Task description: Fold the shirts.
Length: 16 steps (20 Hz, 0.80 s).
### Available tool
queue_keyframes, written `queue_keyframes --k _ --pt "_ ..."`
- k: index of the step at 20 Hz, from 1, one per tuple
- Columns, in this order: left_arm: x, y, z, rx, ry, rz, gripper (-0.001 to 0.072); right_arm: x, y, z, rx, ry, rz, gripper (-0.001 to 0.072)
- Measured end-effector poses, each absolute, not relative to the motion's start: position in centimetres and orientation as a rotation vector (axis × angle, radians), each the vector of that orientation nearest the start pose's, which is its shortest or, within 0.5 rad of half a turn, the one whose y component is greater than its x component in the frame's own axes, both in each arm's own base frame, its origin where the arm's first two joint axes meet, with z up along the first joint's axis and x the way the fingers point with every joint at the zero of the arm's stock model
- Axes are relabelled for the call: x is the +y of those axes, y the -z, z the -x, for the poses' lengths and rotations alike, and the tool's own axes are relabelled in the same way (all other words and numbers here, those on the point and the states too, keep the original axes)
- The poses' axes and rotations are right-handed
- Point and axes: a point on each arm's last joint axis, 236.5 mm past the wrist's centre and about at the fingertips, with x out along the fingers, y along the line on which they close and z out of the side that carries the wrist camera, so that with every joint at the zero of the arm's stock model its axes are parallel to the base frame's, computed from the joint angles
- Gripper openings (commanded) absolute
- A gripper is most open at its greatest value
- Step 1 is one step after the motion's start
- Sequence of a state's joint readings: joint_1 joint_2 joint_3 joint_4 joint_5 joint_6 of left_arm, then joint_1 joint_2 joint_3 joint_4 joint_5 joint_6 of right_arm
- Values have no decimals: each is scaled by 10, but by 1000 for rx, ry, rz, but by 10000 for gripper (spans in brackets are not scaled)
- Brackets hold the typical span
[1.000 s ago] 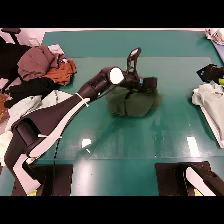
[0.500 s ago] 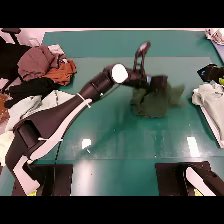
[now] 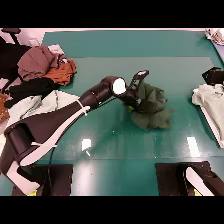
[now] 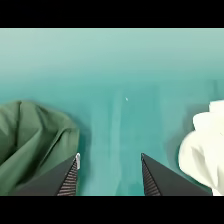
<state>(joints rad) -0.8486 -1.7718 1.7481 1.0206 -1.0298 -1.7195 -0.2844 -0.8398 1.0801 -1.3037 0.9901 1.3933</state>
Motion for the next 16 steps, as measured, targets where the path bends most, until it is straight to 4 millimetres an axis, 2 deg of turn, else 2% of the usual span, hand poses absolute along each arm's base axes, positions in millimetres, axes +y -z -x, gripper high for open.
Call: queue_keyframes --k 2,4,7,8,9,10,13,16 --pt "-452 -29 -276 1349 891 -28 30 -53 -160 -360 732 55 -155 439" --pt "-418 -18 -271 1404 825 -181 31 -53 -146 -356 762 58 -158 439" --pt "-385 -13 -275 1428 743 -312 33 -52 -125 -351 810 60 -167 439" --pt "-378 -13 -278 1425 719 -335 178 -52 -119 -349 824 60 -171 439" --pt "-371 -15 -281 1417 692 -355 365 -52 -112 -347 838 60 -174 439" --pt "-364 -19 -286 1402 659 -370 441 -51 -106 -345 852 60 -178 439" --pt "-347 -43 -305 1309 569 -379 441 -48 -88 -339 889 57 -185 439" --pt "-350 -75 -317 1198 565 -319 441 -35 -71 -334 929 26 -183 439"
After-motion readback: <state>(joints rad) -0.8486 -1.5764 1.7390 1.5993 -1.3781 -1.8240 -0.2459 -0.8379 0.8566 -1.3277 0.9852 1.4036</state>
